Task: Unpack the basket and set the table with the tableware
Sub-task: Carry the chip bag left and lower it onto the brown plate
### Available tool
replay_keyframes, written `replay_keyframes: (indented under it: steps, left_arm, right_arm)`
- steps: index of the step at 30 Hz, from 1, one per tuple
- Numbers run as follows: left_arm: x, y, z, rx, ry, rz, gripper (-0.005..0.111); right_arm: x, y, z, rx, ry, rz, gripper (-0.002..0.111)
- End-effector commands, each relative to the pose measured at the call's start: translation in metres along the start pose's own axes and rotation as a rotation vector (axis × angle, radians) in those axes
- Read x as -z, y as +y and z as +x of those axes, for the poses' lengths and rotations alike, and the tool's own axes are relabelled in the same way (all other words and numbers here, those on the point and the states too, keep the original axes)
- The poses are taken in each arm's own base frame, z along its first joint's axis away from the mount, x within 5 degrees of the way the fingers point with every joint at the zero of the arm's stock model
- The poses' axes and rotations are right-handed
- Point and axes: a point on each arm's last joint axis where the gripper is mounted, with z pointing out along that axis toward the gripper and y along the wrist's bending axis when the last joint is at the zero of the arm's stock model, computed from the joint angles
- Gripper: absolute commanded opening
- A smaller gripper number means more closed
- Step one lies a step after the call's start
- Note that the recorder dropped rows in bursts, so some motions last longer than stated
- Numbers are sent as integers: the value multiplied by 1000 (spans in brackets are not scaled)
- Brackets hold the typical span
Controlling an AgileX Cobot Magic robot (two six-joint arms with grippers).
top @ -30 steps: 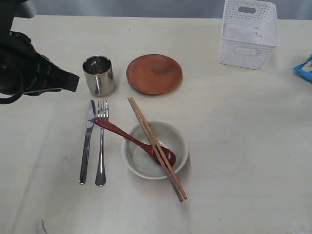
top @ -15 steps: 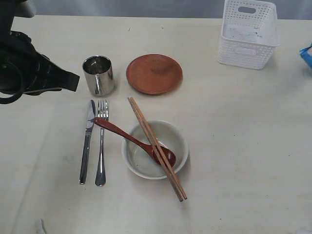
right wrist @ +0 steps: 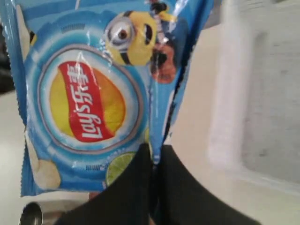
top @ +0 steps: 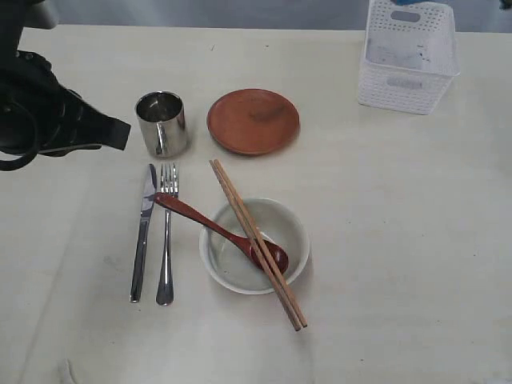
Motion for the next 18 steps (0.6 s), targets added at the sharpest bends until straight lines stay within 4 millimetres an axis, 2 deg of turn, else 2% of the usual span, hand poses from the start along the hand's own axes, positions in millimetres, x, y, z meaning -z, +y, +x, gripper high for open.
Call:
replay_keyframes:
  steps: [1, 2, 4, 6, 12, 18]
  left_arm:
    - [1, 0, 2, 0, -2, 3, 0]
    - [1, 0, 2, 0, -2, 3, 0]
    - [1, 0, 2, 0, 0, 3, 0]
    - [1, 0, 2, 0, 0, 3, 0]
    - [1, 0, 2, 0, 4, 2, 0]
    - [1, 0, 2, 10, 8, 10, 0]
  right_arm:
    - [-29, 78, 17, 249, 103, 173, -1]
    - [-40, 96, 25, 294, 134, 197, -1]
    - [-59, 113, 36, 337, 188, 220, -1]
    - [-78, 122, 44, 335, 250, 212, -1]
    - [-122, 108, 62, 241, 449, 199, -1]
    - [-140, 95, 74, 227, 521, 225, -1]
